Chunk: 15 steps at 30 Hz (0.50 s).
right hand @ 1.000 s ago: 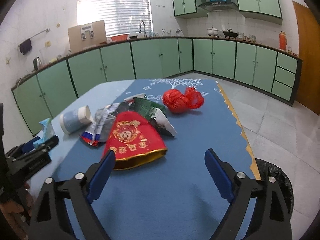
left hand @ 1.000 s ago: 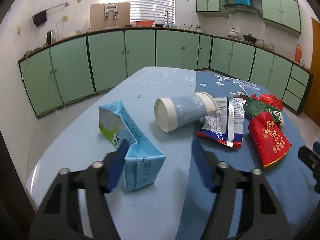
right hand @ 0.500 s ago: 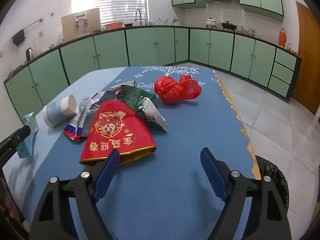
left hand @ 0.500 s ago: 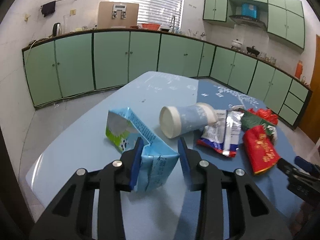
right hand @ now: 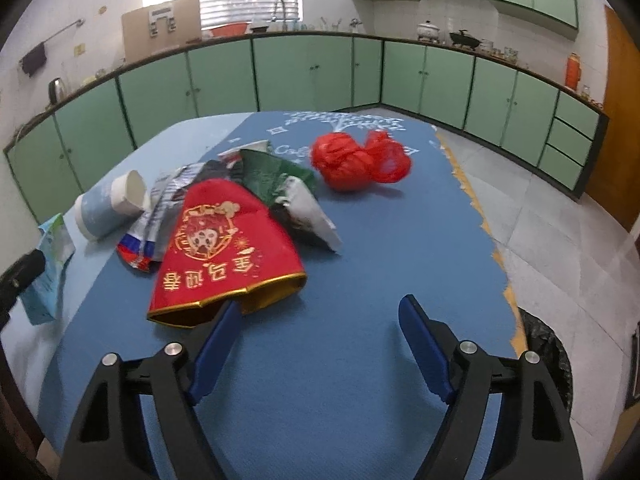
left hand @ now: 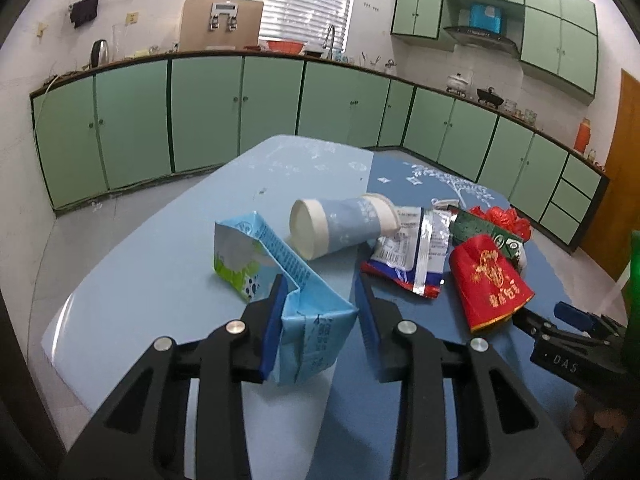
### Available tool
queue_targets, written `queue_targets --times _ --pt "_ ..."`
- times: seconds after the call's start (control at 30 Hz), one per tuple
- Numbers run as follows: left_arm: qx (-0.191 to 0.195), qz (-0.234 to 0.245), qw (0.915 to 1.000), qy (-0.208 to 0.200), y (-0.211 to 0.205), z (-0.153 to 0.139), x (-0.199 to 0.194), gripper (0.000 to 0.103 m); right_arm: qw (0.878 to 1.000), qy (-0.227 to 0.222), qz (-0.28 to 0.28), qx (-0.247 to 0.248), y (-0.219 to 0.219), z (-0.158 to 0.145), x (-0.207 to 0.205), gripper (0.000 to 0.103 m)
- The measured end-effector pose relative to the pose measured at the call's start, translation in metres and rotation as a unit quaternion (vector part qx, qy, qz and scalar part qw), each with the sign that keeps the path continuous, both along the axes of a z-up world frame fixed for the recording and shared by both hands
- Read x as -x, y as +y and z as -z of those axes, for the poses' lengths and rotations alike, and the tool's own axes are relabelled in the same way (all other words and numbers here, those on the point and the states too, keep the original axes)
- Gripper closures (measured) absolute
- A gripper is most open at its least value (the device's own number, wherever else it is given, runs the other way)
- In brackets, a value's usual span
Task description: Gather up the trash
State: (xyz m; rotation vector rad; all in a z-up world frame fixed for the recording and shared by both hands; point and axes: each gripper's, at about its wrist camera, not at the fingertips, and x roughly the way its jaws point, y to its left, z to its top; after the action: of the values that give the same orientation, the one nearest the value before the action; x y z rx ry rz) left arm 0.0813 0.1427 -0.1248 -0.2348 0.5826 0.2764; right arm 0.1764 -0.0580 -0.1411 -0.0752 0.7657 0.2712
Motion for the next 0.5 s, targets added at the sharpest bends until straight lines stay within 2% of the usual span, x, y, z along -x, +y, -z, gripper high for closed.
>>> queue_targets --times 0.1,0.17,0.2,0.3,0.37,0.4,0.47,0.5 --pt "0.005 -0.004 0.9999 0.008 0.003 0.003 0.001 0.068 1.0 -0.009 -0.019 -0.004 0.008 -0.004 0.003 0.024" --pt "0.004 -0.004 0.9999 0.01 0.003 0.002 0.002 0.055 0.999 -0.014 -0.032 -0.009 0.014 -0.006 0.005 0.024" --pt "-0.002 -0.006 1.0 0.007 0.001 0.001 0.002 0.045 0.999 -0.015 -0.037 -0.01 0.016 -0.007 0.005 0.024" --pt "-0.011 -0.005 0.9999 0.004 -0.002 -0.002 0.001 0.039 0.999 -0.013 -0.048 -0.013 0.022 -0.009 0.002 0.028" --pt "-0.01 -0.009 0.9999 0.006 0.0 -0.002 -0.003 0.038 0.998 -0.014 -0.054 -0.019 0.025 -0.011 -0.001 0.034" --pt "-0.008 -0.011 0.9999 0.008 0.001 -0.002 -0.005 0.038 0.998 -0.012 -0.059 -0.027 0.026 -0.012 -0.003 0.04" --pt "-0.003 -0.016 0.9998 0.013 0.003 0.001 -0.011 0.038 0.997 -0.005 -0.067 -0.041 0.028 -0.013 -0.005 0.054" --pt "-0.001 -0.018 0.9997 0.015 0.005 0.002 -0.012 0.038 0.996 -0.002 -0.072 -0.049 0.028 -0.013 -0.006 0.066"
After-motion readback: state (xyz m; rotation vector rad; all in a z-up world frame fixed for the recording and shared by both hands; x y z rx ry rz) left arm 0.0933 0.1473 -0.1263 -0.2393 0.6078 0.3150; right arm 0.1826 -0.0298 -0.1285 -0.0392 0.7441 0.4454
